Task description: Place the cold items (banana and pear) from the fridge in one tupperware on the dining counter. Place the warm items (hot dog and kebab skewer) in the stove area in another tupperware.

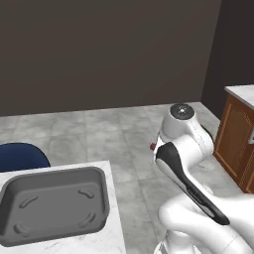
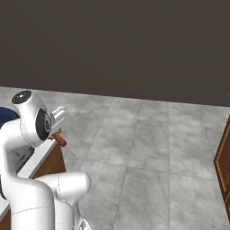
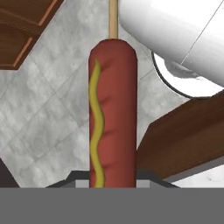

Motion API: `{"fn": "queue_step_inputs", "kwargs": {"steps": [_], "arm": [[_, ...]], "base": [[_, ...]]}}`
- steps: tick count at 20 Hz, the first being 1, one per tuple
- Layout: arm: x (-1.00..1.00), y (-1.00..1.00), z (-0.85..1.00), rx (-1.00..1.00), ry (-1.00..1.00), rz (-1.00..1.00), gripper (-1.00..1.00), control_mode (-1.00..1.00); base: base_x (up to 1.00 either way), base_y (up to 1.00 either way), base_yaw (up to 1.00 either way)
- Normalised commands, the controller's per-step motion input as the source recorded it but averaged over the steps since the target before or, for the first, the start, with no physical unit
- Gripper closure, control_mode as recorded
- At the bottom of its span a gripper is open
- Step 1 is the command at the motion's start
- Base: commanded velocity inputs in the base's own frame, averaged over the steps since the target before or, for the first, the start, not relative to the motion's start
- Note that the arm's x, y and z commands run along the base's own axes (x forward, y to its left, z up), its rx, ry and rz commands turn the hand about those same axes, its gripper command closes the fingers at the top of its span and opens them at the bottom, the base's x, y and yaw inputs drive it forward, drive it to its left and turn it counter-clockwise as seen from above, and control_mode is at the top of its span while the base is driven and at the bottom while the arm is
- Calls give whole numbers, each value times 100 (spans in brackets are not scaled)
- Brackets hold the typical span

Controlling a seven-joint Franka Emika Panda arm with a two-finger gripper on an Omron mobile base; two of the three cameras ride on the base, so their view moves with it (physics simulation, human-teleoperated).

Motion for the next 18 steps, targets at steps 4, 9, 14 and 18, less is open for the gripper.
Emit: {"fn": "queue_step_inputs", "kwargs": {"steps": [4, 9, 14, 18], "arm": [[8, 64, 46, -18, 29, 5, 100, -100], [0, 26, 40, 16, 18, -17, 100, -100], [-6, 2, 0, 29, 7, -44, 100, -100], [-28, 7, -28, 20, 3, -73, 100, -100]], "base": [[0, 0, 0], [0, 0, 0], [0, 0, 0], [0, 0, 0]]}}
